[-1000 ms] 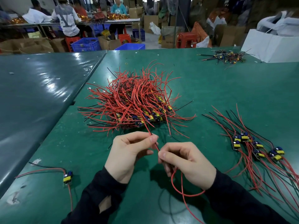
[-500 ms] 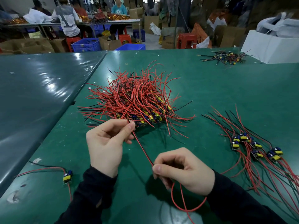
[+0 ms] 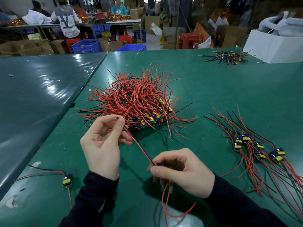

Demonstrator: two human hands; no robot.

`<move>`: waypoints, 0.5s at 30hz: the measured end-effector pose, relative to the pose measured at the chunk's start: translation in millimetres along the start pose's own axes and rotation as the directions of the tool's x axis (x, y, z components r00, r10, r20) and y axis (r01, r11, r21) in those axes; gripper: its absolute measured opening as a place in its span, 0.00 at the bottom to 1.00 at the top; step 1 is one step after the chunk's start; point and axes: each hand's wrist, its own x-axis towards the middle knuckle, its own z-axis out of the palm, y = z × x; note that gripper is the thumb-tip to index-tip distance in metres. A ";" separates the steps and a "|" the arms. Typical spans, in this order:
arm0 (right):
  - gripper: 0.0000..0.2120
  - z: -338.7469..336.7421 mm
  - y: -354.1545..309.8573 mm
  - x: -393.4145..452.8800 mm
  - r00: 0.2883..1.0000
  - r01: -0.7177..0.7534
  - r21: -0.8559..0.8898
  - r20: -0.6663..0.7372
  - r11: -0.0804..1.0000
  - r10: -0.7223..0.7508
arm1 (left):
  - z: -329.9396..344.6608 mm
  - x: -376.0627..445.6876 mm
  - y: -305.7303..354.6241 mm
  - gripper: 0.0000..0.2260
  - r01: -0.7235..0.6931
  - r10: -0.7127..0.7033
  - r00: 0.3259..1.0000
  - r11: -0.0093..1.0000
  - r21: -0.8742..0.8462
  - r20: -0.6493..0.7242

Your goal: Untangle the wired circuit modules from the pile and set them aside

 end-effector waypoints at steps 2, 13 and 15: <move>0.05 -2.0 -0.7 2.0 0.996 0.009 0.002 -0.091 1.000 -0.009 | 3.4 -3.4 0.5 0.09 0.015 -0.015 0.999 1.000 -0.007 0.044; 0.05 -20.8 0.8 13.2 0.843 0.024 0.210 -0.529 0.977 0.093 | 31.0 -47.3 -6.3 0.18 0.716 -0.705 0.470 0.656 0.238 0.531; 0.06 -18.7 1.0 12.7 0.837 0.014 0.204 -0.537 0.979 0.100 | 31.8 -49.0 -5.3 0.15 0.778 -0.743 0.368 0.576 0.253 0.560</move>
